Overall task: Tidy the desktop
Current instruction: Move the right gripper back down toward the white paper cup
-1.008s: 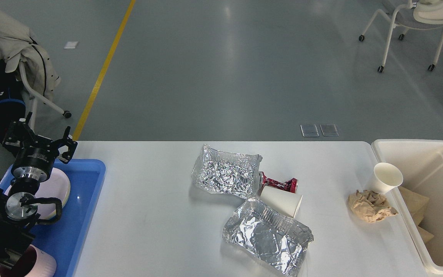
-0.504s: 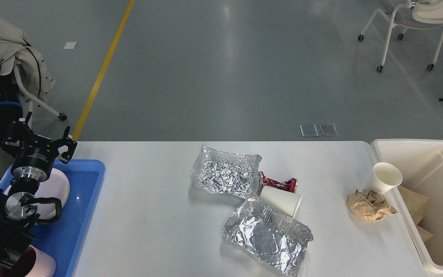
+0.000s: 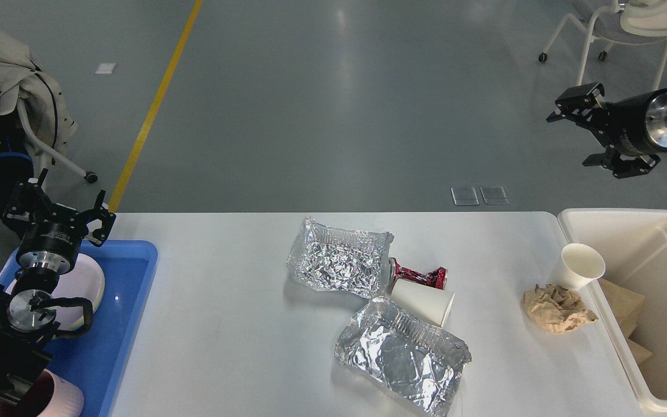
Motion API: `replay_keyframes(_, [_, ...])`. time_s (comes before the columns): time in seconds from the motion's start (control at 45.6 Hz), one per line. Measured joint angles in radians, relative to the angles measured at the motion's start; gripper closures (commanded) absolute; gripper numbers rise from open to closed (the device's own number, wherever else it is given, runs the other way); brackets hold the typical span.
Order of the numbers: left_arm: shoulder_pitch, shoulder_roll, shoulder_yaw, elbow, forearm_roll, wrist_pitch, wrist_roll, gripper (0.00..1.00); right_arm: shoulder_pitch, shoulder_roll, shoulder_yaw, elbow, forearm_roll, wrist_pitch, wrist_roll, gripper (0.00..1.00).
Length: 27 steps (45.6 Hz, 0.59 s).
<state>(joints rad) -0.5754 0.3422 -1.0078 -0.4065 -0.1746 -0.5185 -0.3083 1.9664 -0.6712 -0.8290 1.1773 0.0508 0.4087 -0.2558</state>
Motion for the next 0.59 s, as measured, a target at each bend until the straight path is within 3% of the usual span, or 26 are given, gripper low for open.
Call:
replay_keyframes(0.131, [0.0,0.0,0.0,0.0,0.0,0.0,0.0,0.02,0.194,0.151,-0.099,0.162,-0.001,0.145,-0.005,0.0])
replay_keyframes(0.307, [0.0,0.0,0.0,0.0,0.0,0.0,0.0,0.02,0.279,0.34,-0.129,0.269,0.011,0.199,-0.005,0.0])
replay_keyframes(0.592, [0.0,0.0,-0.001,0.0,0.0,0.0,0.0,0.02,0.26,0.394,-0.14,0.315,0.016,0.195,-0.003,0.0])
